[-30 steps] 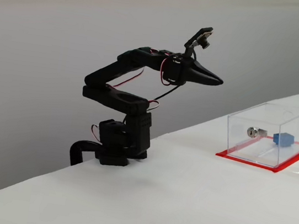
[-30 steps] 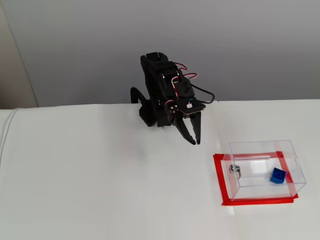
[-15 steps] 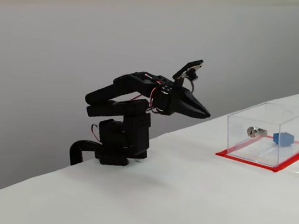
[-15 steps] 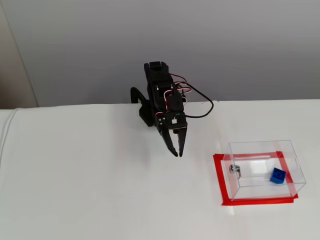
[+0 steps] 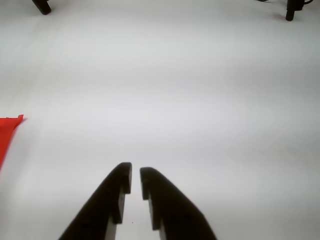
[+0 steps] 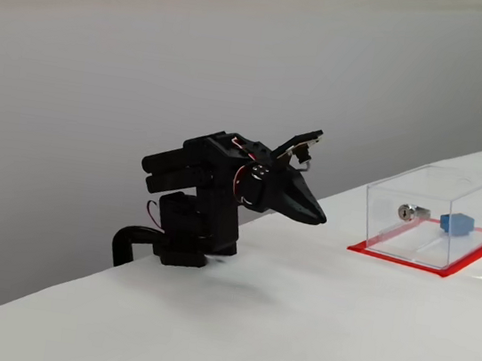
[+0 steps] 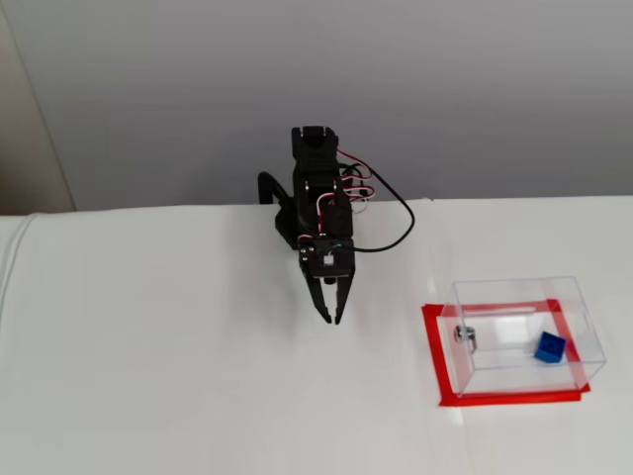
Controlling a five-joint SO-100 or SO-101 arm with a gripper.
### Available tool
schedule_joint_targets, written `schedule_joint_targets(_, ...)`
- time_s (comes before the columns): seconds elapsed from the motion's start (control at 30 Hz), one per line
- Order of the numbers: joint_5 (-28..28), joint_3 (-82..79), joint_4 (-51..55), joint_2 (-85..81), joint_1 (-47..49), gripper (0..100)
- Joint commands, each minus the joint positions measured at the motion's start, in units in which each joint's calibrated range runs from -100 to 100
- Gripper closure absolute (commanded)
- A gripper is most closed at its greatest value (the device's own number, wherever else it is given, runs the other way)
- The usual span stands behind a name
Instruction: Pick the blue lego brick and place it into the transparent box
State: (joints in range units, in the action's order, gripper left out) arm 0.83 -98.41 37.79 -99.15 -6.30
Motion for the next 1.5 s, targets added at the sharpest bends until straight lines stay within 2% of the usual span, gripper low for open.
schedule_joint_targets(0.0,-0.3,-1.0,-0.1,-0.8,-1.7,98)
schedule_joint_targets(0.53,-0.3,-1.0,14.0,-0.8,-4.7,98)
schedule_joint_targets(0.93,-2.4,-0.9,13.7,-0.7,-4.2,98)
schedule_joint_targets(1.47,-2.4,-0.9,13.6,-0.6,-4.3,98)
